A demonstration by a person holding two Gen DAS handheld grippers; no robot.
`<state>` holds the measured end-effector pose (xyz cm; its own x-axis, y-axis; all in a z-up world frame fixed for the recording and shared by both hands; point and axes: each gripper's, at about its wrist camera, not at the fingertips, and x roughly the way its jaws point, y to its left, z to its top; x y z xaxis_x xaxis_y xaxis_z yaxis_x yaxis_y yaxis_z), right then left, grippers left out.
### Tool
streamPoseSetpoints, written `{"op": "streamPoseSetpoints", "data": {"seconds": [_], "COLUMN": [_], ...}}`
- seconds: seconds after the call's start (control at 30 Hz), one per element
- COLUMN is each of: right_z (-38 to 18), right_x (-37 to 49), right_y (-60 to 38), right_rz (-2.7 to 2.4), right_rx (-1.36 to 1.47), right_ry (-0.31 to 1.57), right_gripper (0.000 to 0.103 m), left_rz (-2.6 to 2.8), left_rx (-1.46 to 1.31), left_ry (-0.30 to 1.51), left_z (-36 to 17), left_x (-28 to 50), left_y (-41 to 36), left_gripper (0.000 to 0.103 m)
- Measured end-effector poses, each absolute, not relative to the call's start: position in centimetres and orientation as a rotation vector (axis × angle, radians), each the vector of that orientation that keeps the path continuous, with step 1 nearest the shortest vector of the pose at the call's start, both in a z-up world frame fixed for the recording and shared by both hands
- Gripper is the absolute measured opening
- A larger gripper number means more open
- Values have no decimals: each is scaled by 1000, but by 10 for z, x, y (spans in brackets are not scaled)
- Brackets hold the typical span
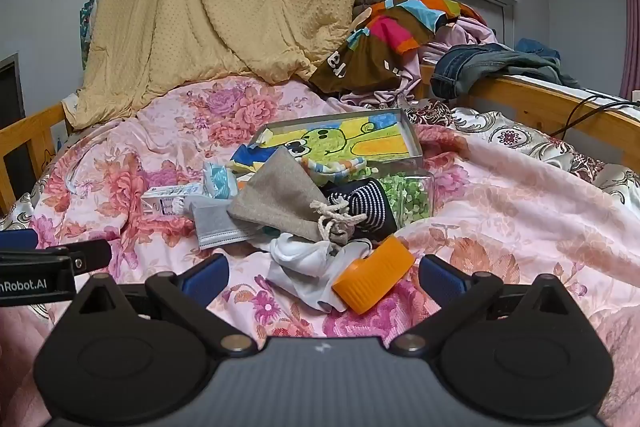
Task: Organize soft objects
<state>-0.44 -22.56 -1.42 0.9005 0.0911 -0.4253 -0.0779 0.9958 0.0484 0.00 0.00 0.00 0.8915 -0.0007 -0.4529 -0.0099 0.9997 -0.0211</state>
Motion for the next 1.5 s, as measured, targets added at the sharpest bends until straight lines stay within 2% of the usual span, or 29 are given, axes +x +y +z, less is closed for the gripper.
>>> {"op": "streamPoseSetpoints", "data": {"seconds": [1.5], "right_z": [-19], "right_x": [-1], "right_y": [-224], "right_rz": [91], "right_rx": [33], "right_ry": [460], "right_gripper": [103], "left_rz": [-13], "left_rx": [-45], "left_ry": [483], "left_z": [0], "left_x": [0], "left_y": [0], "left_gripper": [102]}}
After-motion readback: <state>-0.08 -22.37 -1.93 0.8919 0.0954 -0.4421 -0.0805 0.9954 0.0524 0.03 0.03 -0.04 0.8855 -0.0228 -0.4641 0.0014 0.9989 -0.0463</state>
